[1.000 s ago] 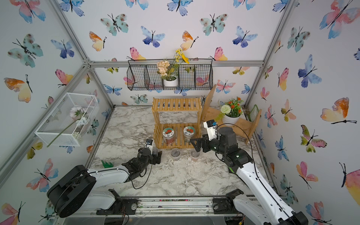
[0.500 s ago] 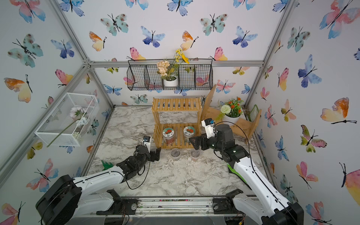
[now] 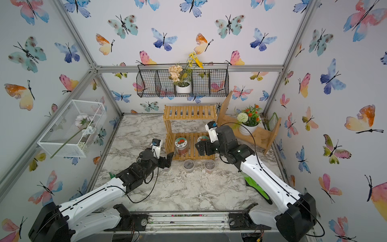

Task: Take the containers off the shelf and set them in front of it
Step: 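Place the container at the center of the board, then pick up a container from the shelf.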

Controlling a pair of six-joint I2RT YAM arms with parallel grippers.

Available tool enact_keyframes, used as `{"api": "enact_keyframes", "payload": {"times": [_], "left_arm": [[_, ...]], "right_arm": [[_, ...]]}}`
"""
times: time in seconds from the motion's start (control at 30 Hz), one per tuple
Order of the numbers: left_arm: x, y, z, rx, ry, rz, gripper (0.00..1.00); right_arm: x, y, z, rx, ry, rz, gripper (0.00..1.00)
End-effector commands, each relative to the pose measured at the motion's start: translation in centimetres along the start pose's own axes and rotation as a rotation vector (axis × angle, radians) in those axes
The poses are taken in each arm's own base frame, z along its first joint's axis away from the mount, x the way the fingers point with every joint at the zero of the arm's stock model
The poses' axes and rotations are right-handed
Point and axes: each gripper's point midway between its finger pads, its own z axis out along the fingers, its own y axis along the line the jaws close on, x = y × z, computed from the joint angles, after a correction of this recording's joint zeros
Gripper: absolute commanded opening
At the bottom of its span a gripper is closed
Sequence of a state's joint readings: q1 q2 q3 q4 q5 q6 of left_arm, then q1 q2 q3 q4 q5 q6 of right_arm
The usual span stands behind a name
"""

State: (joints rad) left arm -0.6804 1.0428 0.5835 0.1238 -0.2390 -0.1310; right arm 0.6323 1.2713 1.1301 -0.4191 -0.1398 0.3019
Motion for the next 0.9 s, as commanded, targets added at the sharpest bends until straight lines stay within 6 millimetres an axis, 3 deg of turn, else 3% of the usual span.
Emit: {"api": "enact_keyframes", "payload": {"times": [0.0,0.17,0.33,0.87], "left_arm": [[-0.9,-1.0,-0.9,0.113,0.023,-0.005,0.99],[-2.2,-0.4,-1.6,0.17,0.012,-0.046,0.99],[-3.2,-0.5,-2.3,0.232,0.002,-0.071,0.99],[-3.8,-1.3,-4.0,0.375,0.005,-0.088,0.99]], "right_arm": [[-0.5,-0.6,0.7,0.125,0.017,0.012,0.98],[-0.7,-0.6,2.5,0.204,0.044,0.048,0.98],[-0.9,-2.1,3.9,0.308,0.055,0.11,0.98],[-0.5,-5.7,7.0,0.534,0.111,0.111,0.98]]}}
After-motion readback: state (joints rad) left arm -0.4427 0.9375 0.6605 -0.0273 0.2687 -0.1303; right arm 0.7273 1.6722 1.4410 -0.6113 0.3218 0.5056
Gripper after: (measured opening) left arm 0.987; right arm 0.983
